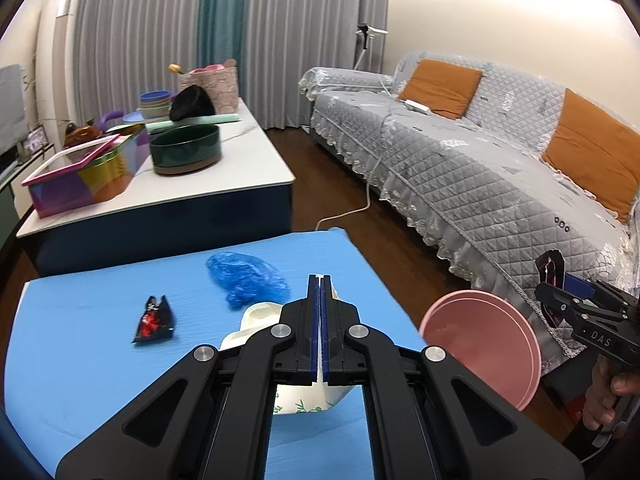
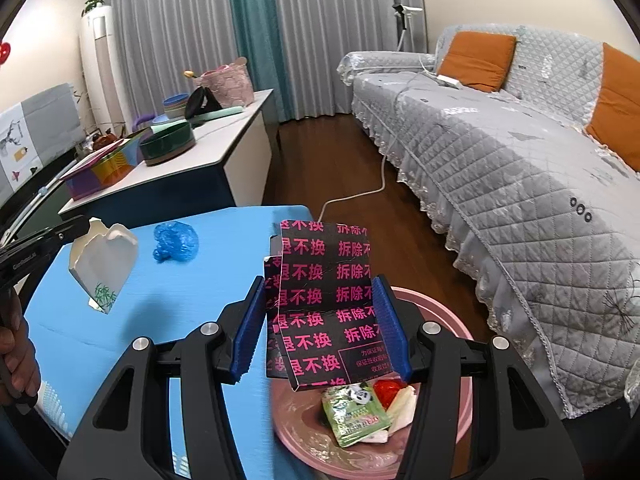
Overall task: Collect trash
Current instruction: 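Carry the white bag and pink-black packet with both tools over the pink bucket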
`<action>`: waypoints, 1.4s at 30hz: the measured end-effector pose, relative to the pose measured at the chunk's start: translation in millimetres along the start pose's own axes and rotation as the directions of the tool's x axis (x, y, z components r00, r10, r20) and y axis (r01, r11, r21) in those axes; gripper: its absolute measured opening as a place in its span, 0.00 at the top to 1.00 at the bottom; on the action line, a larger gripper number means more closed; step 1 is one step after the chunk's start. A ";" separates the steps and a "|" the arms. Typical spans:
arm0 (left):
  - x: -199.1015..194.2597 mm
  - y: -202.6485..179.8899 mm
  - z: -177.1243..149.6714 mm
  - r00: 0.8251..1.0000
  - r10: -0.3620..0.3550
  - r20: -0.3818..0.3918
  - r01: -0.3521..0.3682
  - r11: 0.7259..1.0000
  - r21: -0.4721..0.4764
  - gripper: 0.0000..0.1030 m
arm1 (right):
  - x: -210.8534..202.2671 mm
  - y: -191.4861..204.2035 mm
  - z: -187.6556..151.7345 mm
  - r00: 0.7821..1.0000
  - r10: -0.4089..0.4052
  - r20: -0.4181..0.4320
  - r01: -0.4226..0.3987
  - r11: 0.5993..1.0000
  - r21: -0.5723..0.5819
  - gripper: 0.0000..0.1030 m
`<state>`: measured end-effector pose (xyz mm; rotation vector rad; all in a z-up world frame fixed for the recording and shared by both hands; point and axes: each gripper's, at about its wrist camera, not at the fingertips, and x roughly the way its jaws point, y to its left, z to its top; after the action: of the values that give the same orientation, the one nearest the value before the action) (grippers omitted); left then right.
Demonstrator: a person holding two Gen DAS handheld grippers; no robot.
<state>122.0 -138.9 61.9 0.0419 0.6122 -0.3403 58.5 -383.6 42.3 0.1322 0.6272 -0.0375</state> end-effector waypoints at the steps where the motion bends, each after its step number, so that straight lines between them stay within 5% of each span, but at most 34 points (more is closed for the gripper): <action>1: 1.0 -3.7 -0.5 1.000 -0.004 -0.001 0.004 1.000 0.005 1.00 | -0.7 -3.1 -1.0 1.000 -0.006 -0.001 0.006 1.000 0.001 0.48; 23: 18.1 -106.7 -7.2 0.975 -0.223 -0.022 0.224 0.960 0.169 1.00 | -5.6 -60.6 -13.9 0.994 -0.104 -0.027 0.105 0.992 0.063 0.48; 42: 29.1 -153.6 -15.0 0.946 -0.316 -0.067 0.323 0.915 0.240 1.00 | -0.5 -73.1 -21.4 0.990 -0.129 -0.054 0.132 0.990 0.054 0.48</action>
<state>86.0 -290.5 42.4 0.1883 0.5998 -0.7357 40.2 -453.2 17.3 0.1476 0.6850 -0.1794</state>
